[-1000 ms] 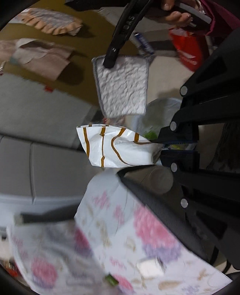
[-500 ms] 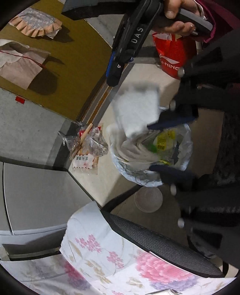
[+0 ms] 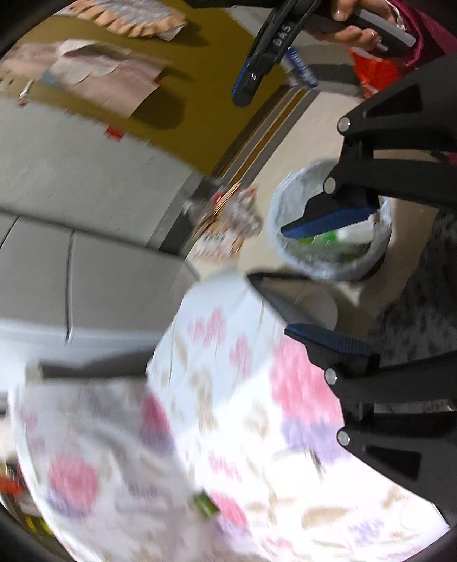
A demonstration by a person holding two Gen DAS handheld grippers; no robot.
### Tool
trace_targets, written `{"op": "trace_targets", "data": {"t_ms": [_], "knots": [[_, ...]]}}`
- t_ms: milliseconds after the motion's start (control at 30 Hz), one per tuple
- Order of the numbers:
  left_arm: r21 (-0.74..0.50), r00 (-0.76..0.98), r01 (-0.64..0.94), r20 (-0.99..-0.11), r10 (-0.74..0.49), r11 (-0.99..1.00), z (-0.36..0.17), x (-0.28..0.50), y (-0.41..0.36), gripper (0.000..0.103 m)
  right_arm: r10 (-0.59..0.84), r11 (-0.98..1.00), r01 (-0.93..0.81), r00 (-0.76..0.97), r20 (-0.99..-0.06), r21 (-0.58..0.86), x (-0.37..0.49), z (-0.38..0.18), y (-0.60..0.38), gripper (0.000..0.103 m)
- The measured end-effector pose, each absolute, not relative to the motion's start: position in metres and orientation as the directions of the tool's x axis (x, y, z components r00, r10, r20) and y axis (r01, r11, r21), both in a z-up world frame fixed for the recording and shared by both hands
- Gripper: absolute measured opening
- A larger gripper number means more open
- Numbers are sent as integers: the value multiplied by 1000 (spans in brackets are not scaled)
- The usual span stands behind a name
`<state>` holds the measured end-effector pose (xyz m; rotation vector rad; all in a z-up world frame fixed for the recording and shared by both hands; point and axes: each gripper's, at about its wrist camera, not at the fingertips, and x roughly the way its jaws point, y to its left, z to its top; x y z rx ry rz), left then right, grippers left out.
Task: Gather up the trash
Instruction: 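Return to the seat and grasp the green cucumber with the right gripper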
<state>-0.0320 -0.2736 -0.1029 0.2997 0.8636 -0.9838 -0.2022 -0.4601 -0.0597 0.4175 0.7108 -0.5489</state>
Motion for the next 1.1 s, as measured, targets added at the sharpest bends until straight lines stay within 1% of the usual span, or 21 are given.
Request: {"op": "trace_targets", "data": {"t_ms": [100,267,333,433,533,633,767,833,867,900,933,967,1000,1033,1100], "knots": [[-148,328,772,-741,-586,618,-97,-17,-238,51,-299,820,544,674,-675,180,-182,-47,-444,35],[-137,412,682,-740,-532,719,-102,3,-185,53,-181,903,387,735,-653,185,-129,-34,-400,35],[-141,446,625,-743,-499,768,-106,19,-158,53,-136,930,324,745,-653,176,-108,-31,-383,38],[-113,530,502,-743,-408,858,-109,45,-114,53,-75,963,225,751,-656,149,-70,-27,-352,41],[-100,586,404,-735,-341,909,-104,68,-77,53,-26,978,155,752,-659,138,-39,-27,-330,42],[-104,612,350,-727,-311,931,-99,87,-52,53,31,985,89,749,-661,146,-5,-30,-311,42],[-102,630,309,-723,-283,946,-95,109,-38,53,74,990,25,742,-666,138,44,-34,-292,43],[-99,635,298,-722,-275,949,-94,120,-35,54,79,992,6,740,-668,124,72,-38,-285,48],[-99,637,293,-722,-272,951,-95,128,-35,58,84,993,-5,738,-670,119,84,-40,-281,50],[-99,639,287,-721,-268,953,-96,134,-35,64,97,993,-25,734,-672,116,102,-43,-276,55],[-98,643,277,-721,-261,956,-97,144,-34,67,97,994,-32,731,-676,107,113,-46,-273,60],[-97,645,271,-720,-255,958,-98,150,-33,74,92,995,-39,727,-681,93,128,-51,-269,63],[-94,649,260,-720,-246,961,-99,157,-32,81,92,995,-45,724,-683,87,139,-54,-267,69],[-91,656,246,-718,-235,965,-100,168,-31,83,91,996,-51,719,-689,78,155,-60,-263,74],[-86,656,234,-721,-223,968,-102,182,-31,92,85,996,-64,702,-707,56,183,-73,-257,78]]}}
